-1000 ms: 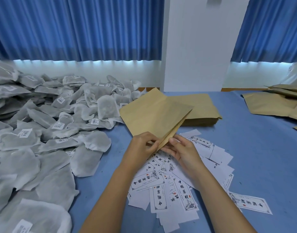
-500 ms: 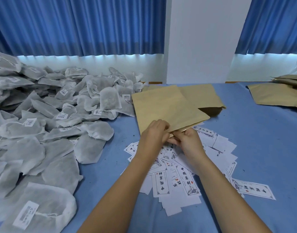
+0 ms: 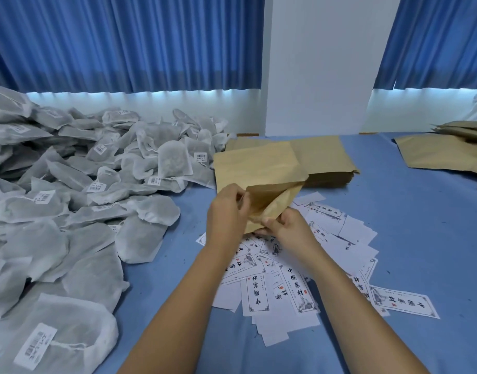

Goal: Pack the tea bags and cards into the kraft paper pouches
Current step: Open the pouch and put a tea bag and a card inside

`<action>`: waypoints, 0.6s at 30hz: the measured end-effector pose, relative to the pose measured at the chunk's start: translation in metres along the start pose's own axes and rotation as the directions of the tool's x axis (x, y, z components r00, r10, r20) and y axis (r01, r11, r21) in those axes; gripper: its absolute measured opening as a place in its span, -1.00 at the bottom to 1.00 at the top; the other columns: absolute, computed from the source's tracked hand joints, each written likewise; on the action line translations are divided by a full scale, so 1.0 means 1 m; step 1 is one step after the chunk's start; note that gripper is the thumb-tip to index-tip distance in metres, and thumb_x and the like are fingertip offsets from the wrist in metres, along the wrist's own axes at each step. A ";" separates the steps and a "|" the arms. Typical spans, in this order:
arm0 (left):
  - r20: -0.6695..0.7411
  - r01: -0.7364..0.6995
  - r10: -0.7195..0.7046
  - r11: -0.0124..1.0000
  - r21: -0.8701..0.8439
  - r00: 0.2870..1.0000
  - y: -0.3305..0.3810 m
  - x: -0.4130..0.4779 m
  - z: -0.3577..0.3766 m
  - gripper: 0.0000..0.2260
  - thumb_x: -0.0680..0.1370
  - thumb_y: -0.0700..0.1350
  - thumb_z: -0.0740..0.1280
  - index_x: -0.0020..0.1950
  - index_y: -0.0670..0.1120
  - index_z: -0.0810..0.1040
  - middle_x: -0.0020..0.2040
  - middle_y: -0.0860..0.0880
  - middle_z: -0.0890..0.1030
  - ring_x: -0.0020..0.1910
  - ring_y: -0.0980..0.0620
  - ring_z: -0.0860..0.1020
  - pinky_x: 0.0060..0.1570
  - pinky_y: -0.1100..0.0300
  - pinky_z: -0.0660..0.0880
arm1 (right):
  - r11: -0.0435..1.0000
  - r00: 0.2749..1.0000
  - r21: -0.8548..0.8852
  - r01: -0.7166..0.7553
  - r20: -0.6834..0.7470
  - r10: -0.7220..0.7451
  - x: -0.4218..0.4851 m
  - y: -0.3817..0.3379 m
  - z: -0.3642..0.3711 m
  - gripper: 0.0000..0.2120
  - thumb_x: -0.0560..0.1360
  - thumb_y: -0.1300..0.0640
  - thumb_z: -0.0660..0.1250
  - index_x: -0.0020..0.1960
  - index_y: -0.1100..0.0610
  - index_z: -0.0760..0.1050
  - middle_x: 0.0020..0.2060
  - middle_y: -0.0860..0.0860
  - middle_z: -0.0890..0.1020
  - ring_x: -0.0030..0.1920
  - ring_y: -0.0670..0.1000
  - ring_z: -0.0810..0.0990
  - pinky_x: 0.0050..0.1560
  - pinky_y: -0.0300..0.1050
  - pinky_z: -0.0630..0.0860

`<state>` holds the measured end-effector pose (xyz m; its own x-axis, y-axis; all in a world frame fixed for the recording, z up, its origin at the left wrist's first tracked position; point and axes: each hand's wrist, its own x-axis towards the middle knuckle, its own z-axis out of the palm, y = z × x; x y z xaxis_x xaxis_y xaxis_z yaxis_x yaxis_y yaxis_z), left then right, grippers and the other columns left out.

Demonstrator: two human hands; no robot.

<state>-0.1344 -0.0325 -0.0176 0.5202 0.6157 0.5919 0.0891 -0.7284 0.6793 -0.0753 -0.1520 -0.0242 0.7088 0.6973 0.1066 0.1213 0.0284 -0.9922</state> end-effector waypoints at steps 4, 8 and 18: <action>0.310 -0.265 0.148 0.887 0.379 0.939 -0.006 -0.005 -0.005 -0.72 0.52 -0.06 0.31 0.23 0.05 0.44 0.02 0.06 0.45 -0.07 0.05 0.50 -0.26 0.12 0.42 | 0.972 0.976 0.232 -0.023 -0.206 0.072 0.008 -0.004 -0.009 -0.85 0.51 0.39 0.20 -0.04 0.32 0.54 -0.10 0.21 0.69 -0.07 0.14 0.69 -0.08 -0.07 0.64; 0.376 -0.436 0.325 0.862 0.259 0.867 0.002 -0.009 -0.004 -0.53 0.47 -0.35 0.25 0.30 0.04 0.52 0.07 -0.05 0.45 -0.26 -0.10 0.47 -0.35 0.15 0.36 | 0.959 0.937 0.263 -0.109 -0.295 0.188 0.009 -0.001 -0.013 -0.80 0.50 0.28 0.19 0.06 0.21 0.54 -0.09 0.22 0.67 -0.15 0.17 0.69 -0.35 -0.13 0.59; 0.134 -0.212 0.266 0.922 -0.325 0.955 -0.012 0.017 -0.044 -0.67 0.49 -0.29 0.19 0.11 -0.01 0.62 0.12 -0.02 0.57 0.09 0.16 0.51 0.06 0.38 0.40 | 0.931 0.908 0.339 -0.138 -0.332 0.255 0.008 -0.006 -0.009 -0.65 0.56 0.38 -0.02 0.01 0.09 0.49 -0.54 0.04 0.55 -0.60 -0.07 0.41 -0.62 -0.28 0.29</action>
<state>-0.1638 -0.0001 0.0035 0.6338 0.3535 0.6880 -0.3039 -0.7042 0.6417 -0.0640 -0.1530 -0.0171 0.9055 0.4023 -0.1353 -0.2202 0.1727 -0.9601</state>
